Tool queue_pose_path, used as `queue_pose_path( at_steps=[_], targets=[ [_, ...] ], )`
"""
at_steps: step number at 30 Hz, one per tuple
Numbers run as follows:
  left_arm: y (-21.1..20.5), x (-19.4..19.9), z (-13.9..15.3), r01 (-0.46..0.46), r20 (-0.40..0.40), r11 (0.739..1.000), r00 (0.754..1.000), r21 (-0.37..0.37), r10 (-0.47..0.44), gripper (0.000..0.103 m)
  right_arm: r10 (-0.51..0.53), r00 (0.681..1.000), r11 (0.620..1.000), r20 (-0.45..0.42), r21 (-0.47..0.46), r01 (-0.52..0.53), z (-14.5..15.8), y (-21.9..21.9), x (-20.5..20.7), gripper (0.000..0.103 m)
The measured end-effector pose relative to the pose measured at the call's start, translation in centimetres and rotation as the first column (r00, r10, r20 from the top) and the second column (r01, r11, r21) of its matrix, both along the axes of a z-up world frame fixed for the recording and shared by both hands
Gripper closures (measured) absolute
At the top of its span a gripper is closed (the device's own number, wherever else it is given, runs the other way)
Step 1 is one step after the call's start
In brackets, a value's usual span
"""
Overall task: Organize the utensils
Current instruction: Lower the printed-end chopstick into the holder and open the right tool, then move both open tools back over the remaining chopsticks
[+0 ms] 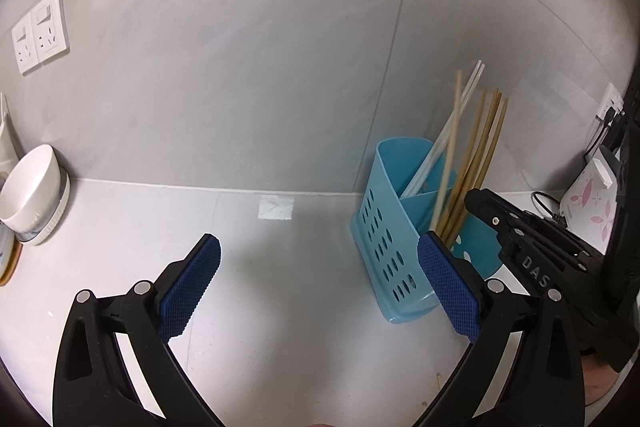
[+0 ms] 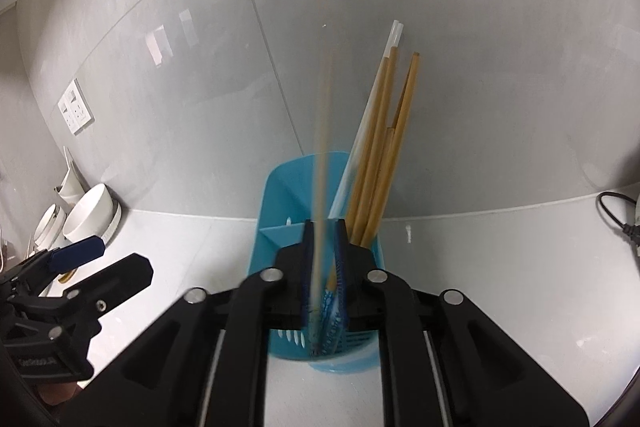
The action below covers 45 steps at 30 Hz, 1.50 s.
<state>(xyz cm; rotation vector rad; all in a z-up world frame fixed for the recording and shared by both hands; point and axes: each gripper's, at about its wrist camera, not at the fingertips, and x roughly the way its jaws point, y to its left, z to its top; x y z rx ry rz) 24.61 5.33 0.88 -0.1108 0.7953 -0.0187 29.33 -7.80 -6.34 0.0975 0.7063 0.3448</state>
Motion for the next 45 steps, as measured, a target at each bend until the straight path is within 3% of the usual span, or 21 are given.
queue_pose_path(
  at_steps=[4,9,15,27,45],
  targets=[
    [-0.3,-0.2,0.1,0.001,0.003,1.000,1.000,-0.001,-0.001,0.006,-0.014,1.000,1.000,0.007,-0.011,0.014,1.0,-0.9,-0.9,0.059],
    [-0.7,-0.8,0.2,0.001,0.005,1.000,1.000,0.002,-0.001,0.006,-0.034,0.999,0.999,0.012,-0.038,0.034,1.8,-2.1,-2.1,0.041],
    [-1.3,-1.9,0.3,0.006,-0.001,1.000,1.000,-0.006,-0.006,0.006,-0.052,0.999,0.996,0.003,-0.077,0.052,1.9,-3.7,-3.8,0.028],
    [-3.7,-5.3,-0.6,0.061,-0.077,0.997,0.995,-0.036,-0.064,0.006,-0.089,0.996,0.988,-0.028,-0.129,0.085,1.3,-7.0,-7.9,0.014],
    [-6.8,-10.5,-6.2,0.094,-0.286,0.994,0.953,-0.048,-0.104,0.006,-0.153,0.970,0.971,-0.189,-0.211,0.113,-3.5,-13.7,-13.6,0.008]
  ],
)
